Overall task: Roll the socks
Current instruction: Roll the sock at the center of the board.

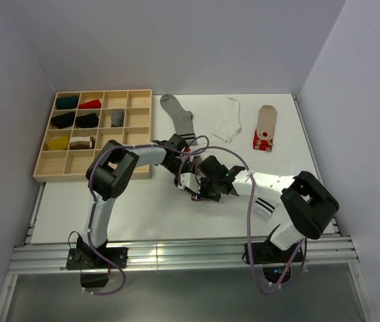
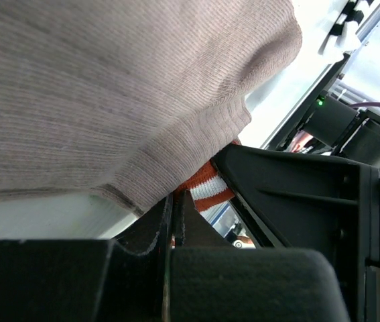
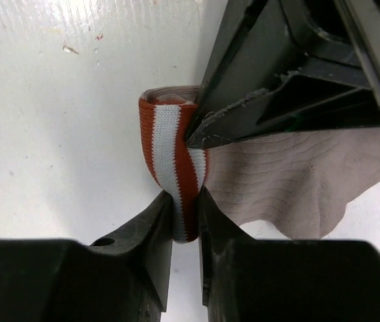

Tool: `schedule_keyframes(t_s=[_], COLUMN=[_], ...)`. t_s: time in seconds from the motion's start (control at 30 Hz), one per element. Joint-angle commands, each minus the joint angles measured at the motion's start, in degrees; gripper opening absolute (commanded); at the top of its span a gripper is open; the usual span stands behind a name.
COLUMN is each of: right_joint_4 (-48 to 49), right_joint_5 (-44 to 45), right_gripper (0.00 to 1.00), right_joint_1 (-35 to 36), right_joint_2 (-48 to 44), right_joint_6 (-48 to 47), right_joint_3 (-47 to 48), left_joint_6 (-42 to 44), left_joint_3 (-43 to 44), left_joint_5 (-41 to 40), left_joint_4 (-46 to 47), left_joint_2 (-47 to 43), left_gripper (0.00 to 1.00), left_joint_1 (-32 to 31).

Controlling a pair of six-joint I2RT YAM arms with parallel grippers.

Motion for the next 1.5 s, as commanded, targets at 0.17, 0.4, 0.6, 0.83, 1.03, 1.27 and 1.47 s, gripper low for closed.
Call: schedule_keyframes(t_s=[0.17,0.4,0.6,0.83,1.03,1.27,1.47], right_joint_4=[-6.8,-15.5,-20.3,-25.9,-33.2,-46.2,-51.5], right_joint_5=[-9.8,-18.0,-20.9,-24.7,-27.5,-32.2,-34.2], right_gripper=[0.17,0.17,0.16,0.16,0.16,0.16,0.17], right_joint_1=[-3.8,-9.7,-11.8,-13.2,-14.9,-19.3,-20.9], right_joint_2=[1.6,6.8,11.8,16.9,21.8,30.8,35.5], right_joint_6=[1.1,-0.4,-1.2,-3.1,-5.3,-11.2,-12.0], right_joint_3=[3.6,8.2,12.2,15.6,21.6,32.6,37.7], left_joint_6=[-6.6,-12.7,-14.8,-14.7,-14.8,-10.5,-0.4], left_joint_3=[-8.0,-12.5,-15.1,-21.2,-30.1,-36.1,-33.1], left_joint_5=[-2.5,-7.1,-11.3,-20.7,-26.9,-30.8,-31.2], left_joint_4=[10.0,20.6,26.4,31.6,39.8,45.9,47.1], left_joint_2=[-2.7,-9.4,-13.4,-20.1,-28.5,-34.4,-30.9], left_gripper=[0.1,0.22,0.27,0.28,0.29,0.3,0.32], left_joint_1=[1.7,2.0,2.2,2.3,2.3,1.0,-5.6])
